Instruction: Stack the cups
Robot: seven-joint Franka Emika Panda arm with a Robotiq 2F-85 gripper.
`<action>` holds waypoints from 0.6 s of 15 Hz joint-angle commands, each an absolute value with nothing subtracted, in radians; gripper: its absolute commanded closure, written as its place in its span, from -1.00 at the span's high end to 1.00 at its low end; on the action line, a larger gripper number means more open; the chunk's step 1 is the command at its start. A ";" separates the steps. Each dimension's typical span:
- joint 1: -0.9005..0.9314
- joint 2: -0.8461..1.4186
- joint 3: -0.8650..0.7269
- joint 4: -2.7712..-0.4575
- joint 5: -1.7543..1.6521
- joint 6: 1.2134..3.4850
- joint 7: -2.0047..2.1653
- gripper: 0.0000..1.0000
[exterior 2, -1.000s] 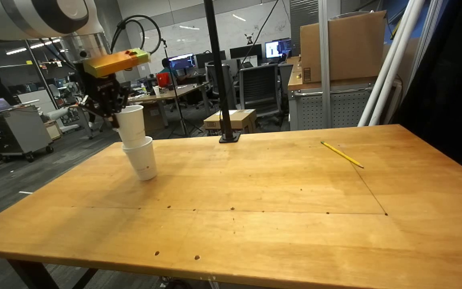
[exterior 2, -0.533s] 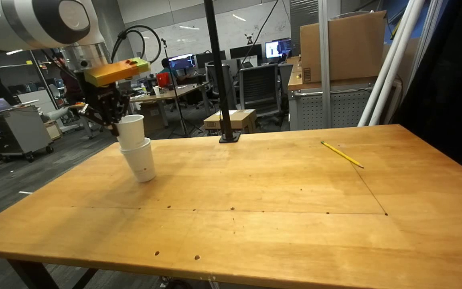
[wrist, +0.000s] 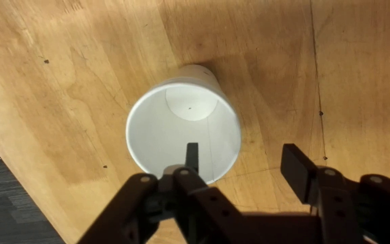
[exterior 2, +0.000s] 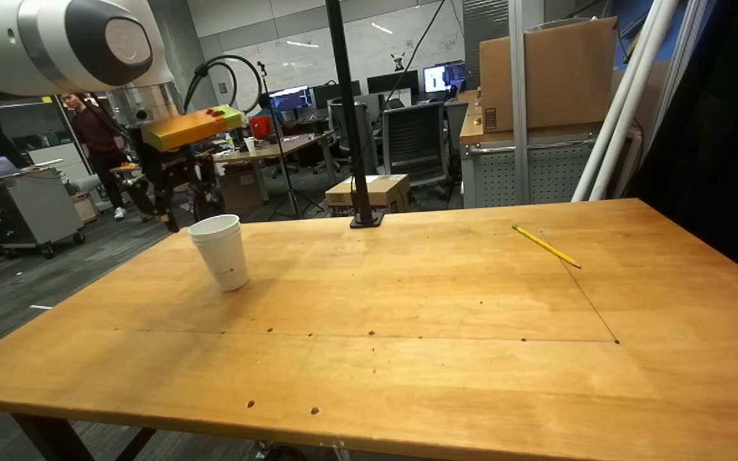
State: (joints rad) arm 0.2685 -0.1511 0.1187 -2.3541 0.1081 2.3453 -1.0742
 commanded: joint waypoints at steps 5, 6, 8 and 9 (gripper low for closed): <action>0.220 -0.213 0.107 -2.390 0.107 2.323 -1.033 1.00; 0.211 -0.238 0.098 -2.404 0.113 2.313 -1.021 1.00; 0.192 -0.283 0.079 -2.426 0.119 2.289 -0.984 1.00; 0.183 -0.303 0.069 -2.433 0.118 2.276 -0.963 1.00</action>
State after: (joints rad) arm 0.2069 -0.2040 0.0898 -2.3906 0.1081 2.3170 -1.0177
